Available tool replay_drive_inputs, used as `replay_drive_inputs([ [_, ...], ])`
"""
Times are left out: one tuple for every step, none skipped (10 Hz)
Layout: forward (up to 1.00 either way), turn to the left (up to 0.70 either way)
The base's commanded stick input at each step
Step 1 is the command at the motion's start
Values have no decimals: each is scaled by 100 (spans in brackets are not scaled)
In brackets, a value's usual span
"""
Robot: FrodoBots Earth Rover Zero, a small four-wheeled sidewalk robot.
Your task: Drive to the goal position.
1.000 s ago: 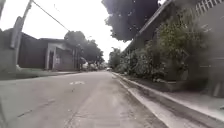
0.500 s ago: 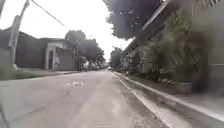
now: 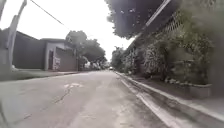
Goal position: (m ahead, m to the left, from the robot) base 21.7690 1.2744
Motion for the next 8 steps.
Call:
replay_drive_inputs([
  [70,0],
  [70,0],
  [70,0],
  [70,0],
  [70,0],
  [70,0],
  [70,0],
  [70,0],
])
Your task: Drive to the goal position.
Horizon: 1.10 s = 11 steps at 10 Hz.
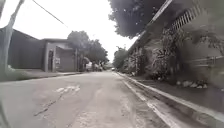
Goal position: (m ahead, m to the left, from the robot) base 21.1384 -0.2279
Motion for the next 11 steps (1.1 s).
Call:
replay_drive_inputs([
  [70,0],
  [70,0],
  [70,0],
  [70,-2],
  [70,-1],
  [70,0],
  [70,0],
  [70,0],
  [70,0],
  [70,0],
  [70,0],
])
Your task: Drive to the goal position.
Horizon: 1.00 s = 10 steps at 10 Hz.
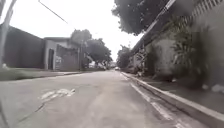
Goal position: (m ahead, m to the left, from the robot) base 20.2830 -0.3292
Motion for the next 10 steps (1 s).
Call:
replay_drive_inputs([
  [70,0],
  [70,0],
  [70,0],
  [70,0],
  [70,0],
  [70,0],
  [70,0],
  [70,0],
  [70,-33],
  [70,-35],
])
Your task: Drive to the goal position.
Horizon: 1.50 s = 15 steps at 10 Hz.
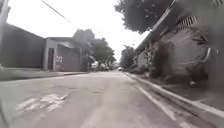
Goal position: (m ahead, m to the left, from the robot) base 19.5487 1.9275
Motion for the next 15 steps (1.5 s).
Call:
replay_drive_inputs([
  [70,-35],
  [70,-35],
  [70,-35],
  [70,-35],
  [70,-35],
  [70,-35],
  [70,-35],
  [70,-33],
  [70,-4],
  [70,0],
  [70,0],
  [70,0],
  [70,0],
  [70,0],
  [70,0],
])
